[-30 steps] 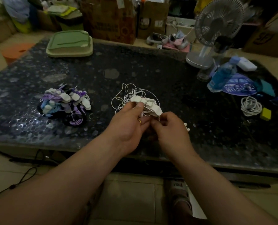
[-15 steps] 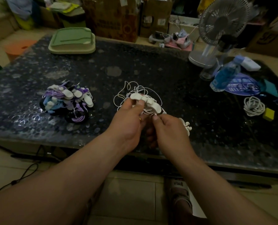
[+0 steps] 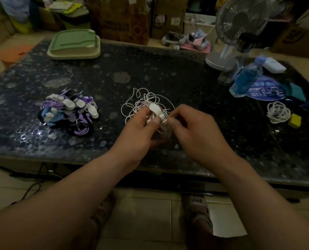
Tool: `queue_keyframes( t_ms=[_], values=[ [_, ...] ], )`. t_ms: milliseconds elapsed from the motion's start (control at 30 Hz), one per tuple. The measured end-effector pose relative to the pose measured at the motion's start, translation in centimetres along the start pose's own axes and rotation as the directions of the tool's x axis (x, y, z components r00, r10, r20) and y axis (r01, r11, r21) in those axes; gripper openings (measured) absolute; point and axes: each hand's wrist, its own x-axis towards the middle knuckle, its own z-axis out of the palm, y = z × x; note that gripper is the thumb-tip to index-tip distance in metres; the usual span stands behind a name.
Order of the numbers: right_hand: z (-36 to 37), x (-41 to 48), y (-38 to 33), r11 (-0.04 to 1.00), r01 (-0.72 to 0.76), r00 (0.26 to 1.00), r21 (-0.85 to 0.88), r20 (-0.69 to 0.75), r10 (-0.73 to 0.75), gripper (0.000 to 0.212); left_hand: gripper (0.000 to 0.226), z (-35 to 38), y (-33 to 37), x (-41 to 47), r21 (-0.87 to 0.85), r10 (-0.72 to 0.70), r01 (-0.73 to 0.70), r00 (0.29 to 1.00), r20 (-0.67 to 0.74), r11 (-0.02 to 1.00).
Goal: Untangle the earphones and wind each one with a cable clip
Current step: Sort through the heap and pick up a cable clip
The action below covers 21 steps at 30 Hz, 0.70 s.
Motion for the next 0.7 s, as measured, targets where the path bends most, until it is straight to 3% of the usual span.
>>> queue_keyframes(
  t_ms=[167, 333, 567, 700],
  values=[
    [-0.9, 0.3, 0.2, 0.904, -0.188, 0.981, 0.383, 0.032, 0.191, 0.006, 0.028, 0.3, 0.6, -0.3, -0.122, -0.053, 0.068, 0.991, 0.12, 0.99],
    [-1.3, 0.3, -0.1, 0.761, -0.296, 0.952, 0.578, 0.113, 0.284, 0.011, 0.028, 0.4, 1.3, -0.5, -0.2, -0.064, 0.1, 0.982, 0.178, 0.975],
    [-1.0, 0.2, -0.2, 0.818, -0.268, 0.96, 0.51, 0.076, 0.268, 0.011, 0.026, 0.3, 1.2, -0.4, -0.197, -0.062, 0.101, 0.98, 0.191, 0.975],
    [-0.9, 0.0, -0.4, 0.78, -0.287, 0.955, 0.557, 0.101, 0.279, 0.011, 0.024, 0.3, 1.1, -0.4, -0.183, -0.048, 0.074, 0.989, 0.143, 0.98]
  ],
)
